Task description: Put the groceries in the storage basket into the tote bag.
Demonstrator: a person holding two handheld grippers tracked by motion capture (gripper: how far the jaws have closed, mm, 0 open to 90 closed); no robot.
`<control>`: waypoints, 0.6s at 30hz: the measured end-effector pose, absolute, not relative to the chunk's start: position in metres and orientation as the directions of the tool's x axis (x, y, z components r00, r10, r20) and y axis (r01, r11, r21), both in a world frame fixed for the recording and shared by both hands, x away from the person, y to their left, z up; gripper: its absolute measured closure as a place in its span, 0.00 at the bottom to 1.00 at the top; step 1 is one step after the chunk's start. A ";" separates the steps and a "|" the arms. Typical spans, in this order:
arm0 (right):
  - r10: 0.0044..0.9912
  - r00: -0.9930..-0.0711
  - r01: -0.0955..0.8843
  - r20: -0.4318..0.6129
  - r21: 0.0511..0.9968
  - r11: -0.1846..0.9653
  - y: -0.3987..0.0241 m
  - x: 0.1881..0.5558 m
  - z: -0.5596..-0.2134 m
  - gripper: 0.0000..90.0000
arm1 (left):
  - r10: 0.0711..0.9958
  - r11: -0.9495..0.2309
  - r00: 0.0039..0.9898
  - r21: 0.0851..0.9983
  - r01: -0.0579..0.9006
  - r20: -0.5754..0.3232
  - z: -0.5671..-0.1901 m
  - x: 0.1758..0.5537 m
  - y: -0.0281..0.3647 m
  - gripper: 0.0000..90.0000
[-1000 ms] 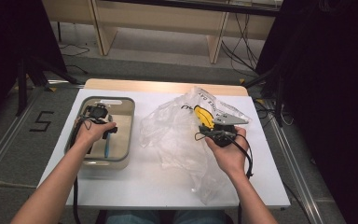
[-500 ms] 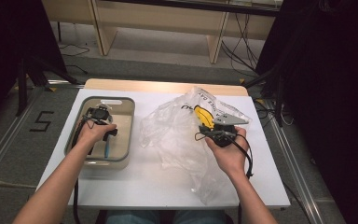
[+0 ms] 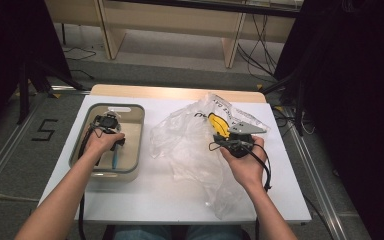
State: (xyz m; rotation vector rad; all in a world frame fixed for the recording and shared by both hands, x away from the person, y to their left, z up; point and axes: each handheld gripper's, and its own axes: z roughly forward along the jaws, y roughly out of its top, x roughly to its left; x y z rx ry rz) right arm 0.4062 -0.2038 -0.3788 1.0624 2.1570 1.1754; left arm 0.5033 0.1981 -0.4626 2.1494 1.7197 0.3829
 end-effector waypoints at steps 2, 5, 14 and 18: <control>0.803 -0.595 0.409 -0.032 0.848 0.336 -0.203 0.406 -0.379 1.00 | 0.975 -0.195 0.223 0.439 0.877 -0.011 -0.463 0.503 0.197 0.61; 0.802 -0.596 0.409 -0.032 0.848 0.337 -0.203 0.406 -0.379 1.00 | 0.975 -0.197 0.224 0.438 0.877 -0.011 -0.462 0.504 0.196 0.63; 0.802 -0.597 0.408 -0.033 0.848 0.338 -0.203 0.406 -0.379 1.00 | 0.971 -0.210 0.237 0.436 0.875 -0.009 -0.462 0.505 0.195 0.71; 0.802 -0.596 0.408 -0.032 0.848 0.338 -0.203 0.406 -0.379 1.00 | 0.970 -0.219 0.245 0.427 0.877 -0.004 -0.461 0.505 0.194 0.76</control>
